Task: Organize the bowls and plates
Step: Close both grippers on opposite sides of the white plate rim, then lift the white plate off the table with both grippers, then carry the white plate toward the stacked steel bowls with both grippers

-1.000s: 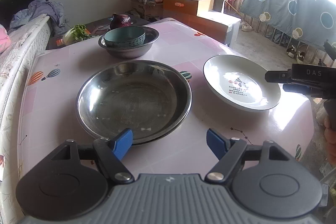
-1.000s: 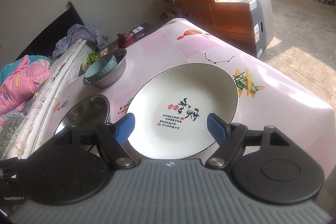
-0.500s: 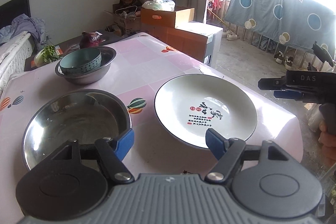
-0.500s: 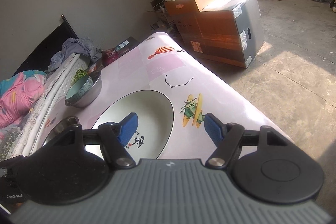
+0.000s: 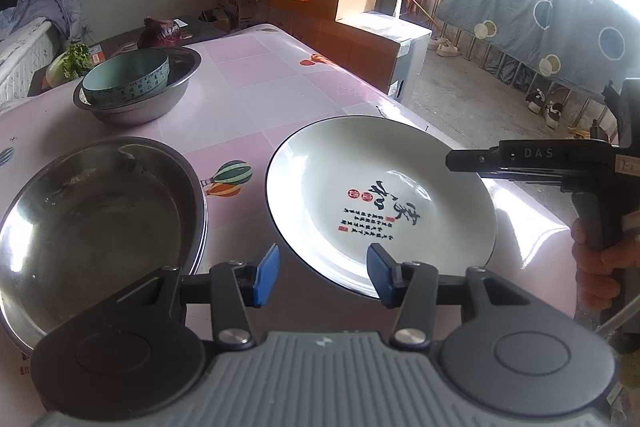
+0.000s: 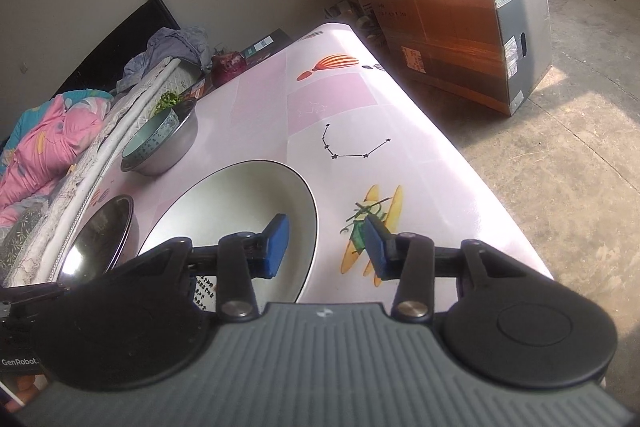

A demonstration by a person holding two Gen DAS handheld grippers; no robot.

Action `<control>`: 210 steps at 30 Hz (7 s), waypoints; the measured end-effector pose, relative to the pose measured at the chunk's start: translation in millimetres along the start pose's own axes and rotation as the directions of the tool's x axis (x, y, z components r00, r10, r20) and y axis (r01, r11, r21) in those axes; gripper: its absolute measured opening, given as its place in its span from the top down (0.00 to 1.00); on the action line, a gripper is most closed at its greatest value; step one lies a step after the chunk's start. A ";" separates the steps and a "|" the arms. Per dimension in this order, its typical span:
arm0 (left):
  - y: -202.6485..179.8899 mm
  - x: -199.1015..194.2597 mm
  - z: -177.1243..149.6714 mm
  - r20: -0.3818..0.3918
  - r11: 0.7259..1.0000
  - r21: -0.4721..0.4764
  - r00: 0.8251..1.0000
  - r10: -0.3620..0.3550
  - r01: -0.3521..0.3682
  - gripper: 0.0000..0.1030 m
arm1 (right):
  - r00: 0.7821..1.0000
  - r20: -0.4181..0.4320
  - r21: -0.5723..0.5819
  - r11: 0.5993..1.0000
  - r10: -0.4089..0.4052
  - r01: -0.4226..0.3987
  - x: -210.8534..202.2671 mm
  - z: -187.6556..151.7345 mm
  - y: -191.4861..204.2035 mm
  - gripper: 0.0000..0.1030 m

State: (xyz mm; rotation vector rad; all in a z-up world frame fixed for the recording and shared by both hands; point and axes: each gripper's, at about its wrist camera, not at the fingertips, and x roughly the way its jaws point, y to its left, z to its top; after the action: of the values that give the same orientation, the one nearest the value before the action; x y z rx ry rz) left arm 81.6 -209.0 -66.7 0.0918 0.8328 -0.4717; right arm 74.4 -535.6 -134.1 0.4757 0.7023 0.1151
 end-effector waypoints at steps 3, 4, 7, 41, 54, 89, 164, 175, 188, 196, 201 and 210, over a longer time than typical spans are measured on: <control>1.0 4.7 -0.4 -0.017 1.000 0.002 1.000 0.003 -0.003 0.57 | 0.999 -0.034 0.004 1.000 0.029 -0.028 14.2 2.2 -0.1 0.72; 0.3 7.1 -0.2 -0.025 1.000 0.003 1.000 0.004 -0.004 0.59 | 0.999 -0.041 0.004 0.999 0.036 -0.036 18.1 2.3 0.6 0.76; 1.1 14.6 0.2 -0.046 1.000 -0.001 0.999 -0.003 0.003 0.68 | 0.996 -0.055 -0.005 0.998 0.065 -0.065 23.4 1.0 5.4 0.80; 39.6 -59.1 -60.7 -0.078 0.999 0.010 0.996 -0.034 0.035 0.69 | 0.993 -0.118 -0.135 0.991 -0.027 0.011 -38.2 -95.4 102.3 0.77; 51.1 -46.1 -52.9 -0.097 0.998 -0.015 0.993 -0.063 0.062 0.61 | 0.994 -0.098 -0.035 0.999 -0.043 0.040 -39.3 -97.2 100.8 0.77; 44.7 -36.0 -50.9 -0.145 0.992 0.009 0.982 -0.122 0.125 0.57 | 0.997 -0.075 0.044 0.999 -0.028 0.031 -49.2 -108.3 94.3 0.76; 31.7 -17.9 -41.6 -0.087 0.997 0.081 0.996 -0.009 0.016 0.48 | 0.996 0.030 -0.117 0.990 -0.079 0.082 -44.7 -116.1 99.3 0.77; 28.9 -18.6 -38.6 -0.090 0.998 0.062 0.996 0.026 -0.021 0.45 | 0.994 0.044 -0.167 0.980 -0.104 0.110 -41.6 -114.9 111.9 0.69; 28.0 -22.8 -36.4 -0.092 0.999 0.044 0.995 0.035 -0.031 0.46 | 0.992 0.064 -0.182 0.976 -0.105 0.115 -46.3 -106.9 117.9 0.69; 27.3 -22.0 -34.9 -0.099 0.998 0.042 0.994 0.039 -0.035 0.46 | 0.994 0.048 -0.152 0.983 -0.101 0.107 -43.5 -104.6 114.3 0.69; 27.4 -22.8 -34.6 -0.103 0.999 0.040 0.994 0.038 -0.034 0.46 | 0.993 0.038 -0.158 0.981 -0.110 0.114 -42.8 -102.2 116.4 0.69; 28.8 -31.7 -29.6 -0.084 0.999 0.028 0.996 0.042 -0.039 0.47 | 0.994 0.041 -0.151 0.983 -0.102 0.107 -45.1 -96.7 119.2 0.69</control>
State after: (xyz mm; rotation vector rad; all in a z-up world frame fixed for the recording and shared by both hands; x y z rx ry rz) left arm 55.5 -163.9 -66.4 0.1535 0.9059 -0.4429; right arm -15.7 -404.6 -116.8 0.2927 0.6788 0.0614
